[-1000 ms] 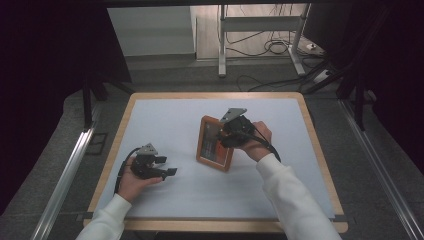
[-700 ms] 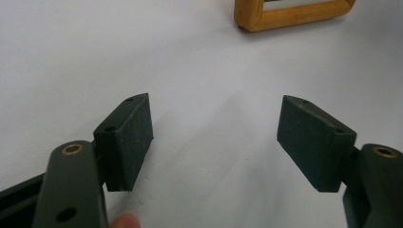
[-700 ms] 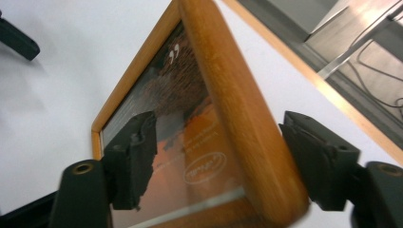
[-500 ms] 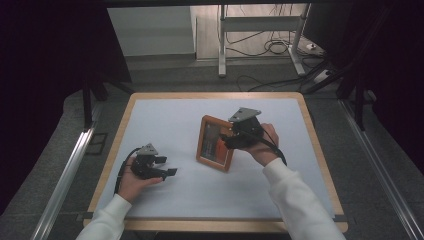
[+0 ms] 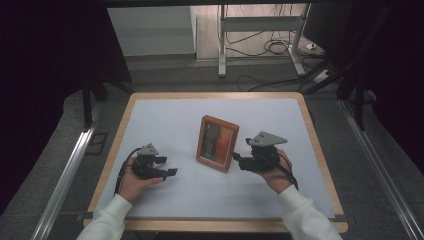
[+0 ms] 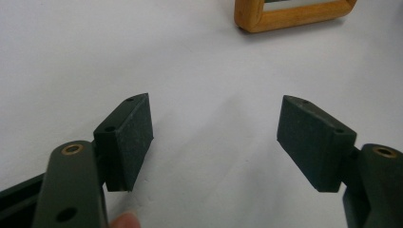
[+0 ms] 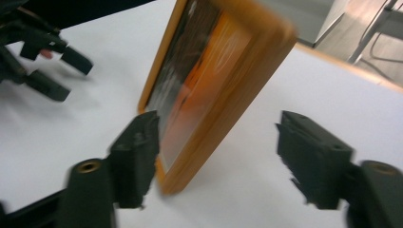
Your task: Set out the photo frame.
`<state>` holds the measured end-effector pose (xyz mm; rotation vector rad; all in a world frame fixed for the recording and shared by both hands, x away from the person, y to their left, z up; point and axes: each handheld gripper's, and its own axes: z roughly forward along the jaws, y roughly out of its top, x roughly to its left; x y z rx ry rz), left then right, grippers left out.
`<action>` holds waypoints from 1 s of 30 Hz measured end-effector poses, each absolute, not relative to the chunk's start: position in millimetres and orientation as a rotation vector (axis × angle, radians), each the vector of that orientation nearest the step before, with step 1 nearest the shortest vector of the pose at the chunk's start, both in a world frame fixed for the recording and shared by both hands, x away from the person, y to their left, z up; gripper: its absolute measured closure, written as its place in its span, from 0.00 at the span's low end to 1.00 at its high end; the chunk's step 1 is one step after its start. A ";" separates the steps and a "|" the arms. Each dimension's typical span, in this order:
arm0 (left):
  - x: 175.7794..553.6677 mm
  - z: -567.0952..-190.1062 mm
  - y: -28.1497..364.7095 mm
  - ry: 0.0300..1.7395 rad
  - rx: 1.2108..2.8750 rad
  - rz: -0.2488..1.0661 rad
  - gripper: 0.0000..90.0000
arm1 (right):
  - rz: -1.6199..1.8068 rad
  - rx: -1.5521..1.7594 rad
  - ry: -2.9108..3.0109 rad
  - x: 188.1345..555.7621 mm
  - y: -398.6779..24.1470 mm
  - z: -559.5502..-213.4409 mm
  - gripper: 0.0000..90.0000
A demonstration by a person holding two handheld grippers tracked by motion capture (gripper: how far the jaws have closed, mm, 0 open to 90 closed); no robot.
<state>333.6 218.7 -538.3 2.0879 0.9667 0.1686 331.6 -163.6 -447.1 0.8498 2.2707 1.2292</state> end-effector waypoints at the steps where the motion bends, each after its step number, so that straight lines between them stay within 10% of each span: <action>1: 333.6 -538.4 218.5 0.966 2.090 0.169 0.30 | 1.223 0.855 2.274 328.8 -163.9 -451.0 0.47; 5: 333.2 -538.7 217.6 0.964 2.093 0.167 0.30 | 1.233 0.859 2.262 319.5 -166.0 -464.9 0.79; 11: 333.3 -539.0 217.1 0.964 2.094 0.169 0.30 | 1.219 0.781 2.365 312.8 -158.8 -481.1 0.98; 30: 332.8 -539.9 215.8 0.960 2.101 0.171 0.30 | 1.071 0.699 2.499 325.4 -114.9 -519.4 1.00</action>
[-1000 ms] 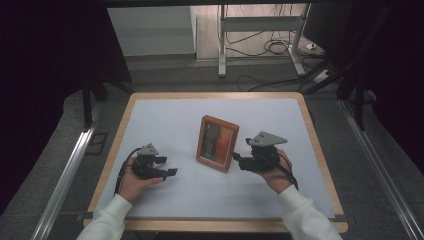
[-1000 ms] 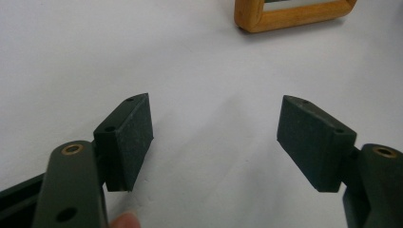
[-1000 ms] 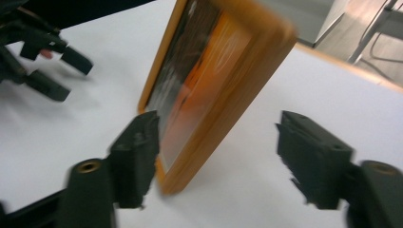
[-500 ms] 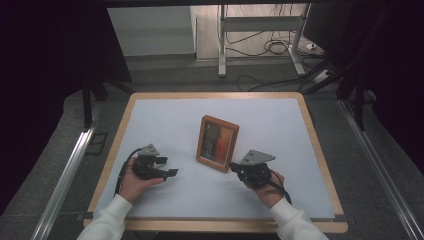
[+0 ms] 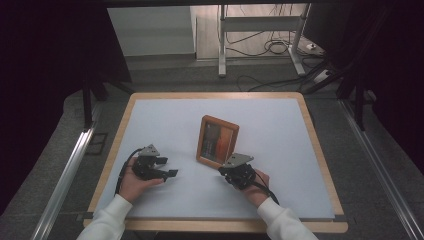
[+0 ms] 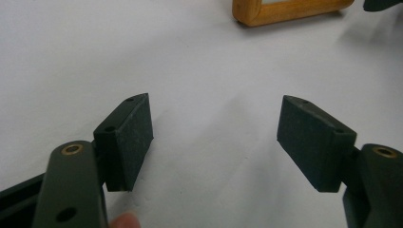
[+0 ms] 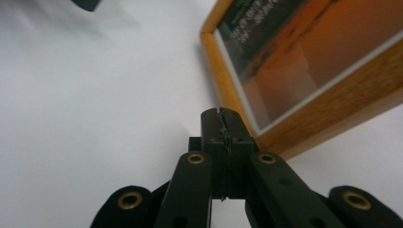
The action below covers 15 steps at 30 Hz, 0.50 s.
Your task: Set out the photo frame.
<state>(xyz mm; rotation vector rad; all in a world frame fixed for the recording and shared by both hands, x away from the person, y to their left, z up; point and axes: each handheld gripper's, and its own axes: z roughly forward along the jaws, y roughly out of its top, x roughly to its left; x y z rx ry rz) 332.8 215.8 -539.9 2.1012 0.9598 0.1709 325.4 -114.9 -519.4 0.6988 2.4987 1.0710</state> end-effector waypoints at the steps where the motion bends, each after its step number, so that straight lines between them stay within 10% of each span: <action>1: 332.7 -540.0 215.6 0.960 2.101 0.171 0.30 | 1.061 0.706 2.491 326.9 -115.5 -519.9 1.00; 15: 333.0 -540.4 216.0 0.956 2.107 0.173 0.30 | 1.070 0.759 2.470 339.3 -131.5 -520.3 1.00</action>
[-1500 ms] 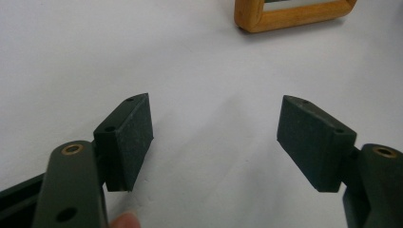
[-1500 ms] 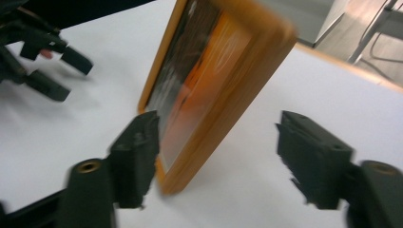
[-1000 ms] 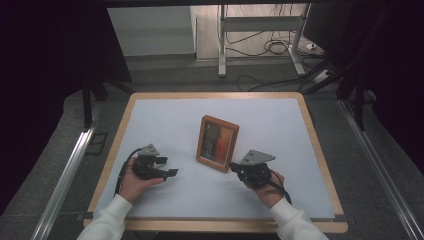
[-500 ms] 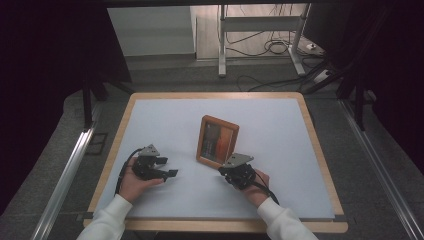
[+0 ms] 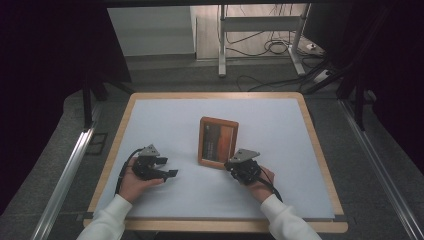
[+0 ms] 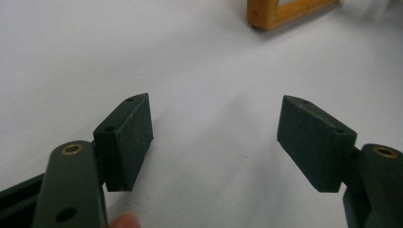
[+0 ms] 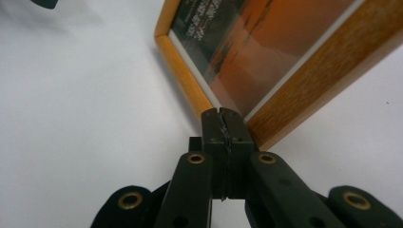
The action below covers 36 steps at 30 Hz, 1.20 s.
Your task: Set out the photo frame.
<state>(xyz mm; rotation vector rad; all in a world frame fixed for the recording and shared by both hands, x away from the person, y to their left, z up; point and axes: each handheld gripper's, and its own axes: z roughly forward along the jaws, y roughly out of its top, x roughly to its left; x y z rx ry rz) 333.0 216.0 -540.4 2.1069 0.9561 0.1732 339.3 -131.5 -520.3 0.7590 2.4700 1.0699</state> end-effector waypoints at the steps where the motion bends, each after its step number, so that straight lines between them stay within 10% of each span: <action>1: 333.0 -540.5 215.6 0.958 2.103 0.173 0.30 | 1.071 0.764 2.469 339.5 -132.1 -520.3 1.00; 36: 328.6 -537.8 216.4 0.953 2.098 0.194 0.30 | 1.147 0.813 2.402 330.5 -162.9 -506.7 0.99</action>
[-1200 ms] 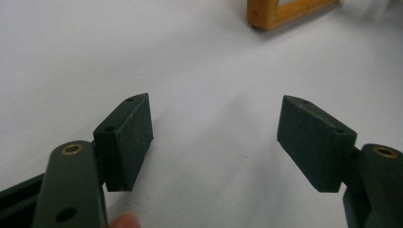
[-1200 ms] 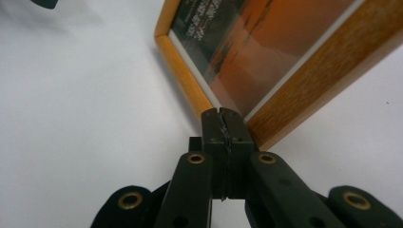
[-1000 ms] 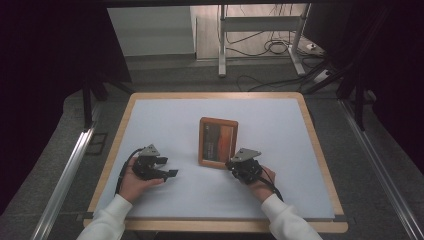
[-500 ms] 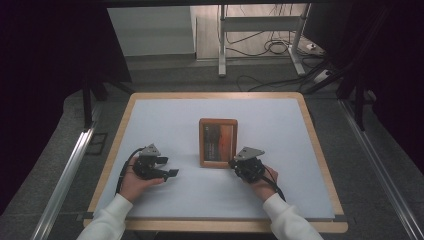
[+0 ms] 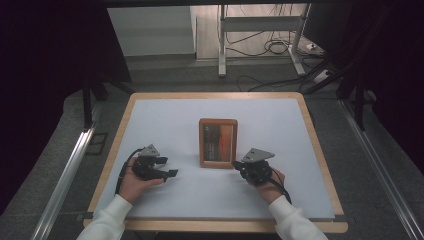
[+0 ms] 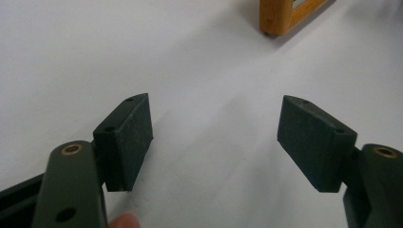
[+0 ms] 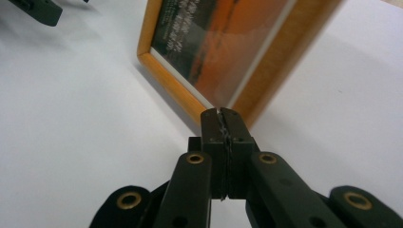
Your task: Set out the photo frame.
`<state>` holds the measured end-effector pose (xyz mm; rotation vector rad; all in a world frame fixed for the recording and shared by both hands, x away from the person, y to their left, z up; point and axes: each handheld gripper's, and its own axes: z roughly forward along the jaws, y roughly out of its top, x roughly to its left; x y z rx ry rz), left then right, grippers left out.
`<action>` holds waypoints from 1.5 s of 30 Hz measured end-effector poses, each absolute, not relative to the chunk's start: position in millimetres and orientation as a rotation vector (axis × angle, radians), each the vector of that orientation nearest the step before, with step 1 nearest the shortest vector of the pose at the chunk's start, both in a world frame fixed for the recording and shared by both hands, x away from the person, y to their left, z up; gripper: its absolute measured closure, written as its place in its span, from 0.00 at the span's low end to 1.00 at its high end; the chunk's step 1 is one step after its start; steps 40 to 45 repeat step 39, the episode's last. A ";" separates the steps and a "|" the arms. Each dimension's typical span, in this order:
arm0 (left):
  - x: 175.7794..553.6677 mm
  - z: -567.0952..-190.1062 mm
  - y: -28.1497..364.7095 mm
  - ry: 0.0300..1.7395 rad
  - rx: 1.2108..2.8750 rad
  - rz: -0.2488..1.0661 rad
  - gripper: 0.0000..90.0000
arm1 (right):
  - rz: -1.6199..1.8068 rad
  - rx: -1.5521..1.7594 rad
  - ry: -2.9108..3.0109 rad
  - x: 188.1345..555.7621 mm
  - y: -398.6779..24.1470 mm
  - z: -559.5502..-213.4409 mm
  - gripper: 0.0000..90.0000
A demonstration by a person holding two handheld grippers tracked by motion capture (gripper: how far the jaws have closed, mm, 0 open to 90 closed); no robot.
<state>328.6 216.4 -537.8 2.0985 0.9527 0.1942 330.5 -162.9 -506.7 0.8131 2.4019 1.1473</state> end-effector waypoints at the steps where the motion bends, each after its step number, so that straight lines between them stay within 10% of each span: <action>1: 326.8 -537.1 216.3 0.954 2.096 0.201 0.30 | 1.151 0.821 2.397 329.8 -167.6 -505.9 0.99; 8: 311.3 -531.9 214.7 0.943 2.085 0.296 0.30 | 1.185 0.924 2.375 321.8 -210.1 -503.0 0.93; 12: 306.9 -531.8 215.1 0.950 2.074 0.302 0.30 | 1.195 0.994 2.390 313.4 -234.7 -505.9 0.62; 18: 300.9 -532.9 215.3 0.955 2.073 0.301 0.30 | 1.189 1.084 2.303 297.0 -267.8 -511.2 0.42; 45: 298.2 -535.7 215.3 0.954 2.078 0.307 0.30 | 1.198 1.070 2.252 294.7 -271.0 -515.2 0.31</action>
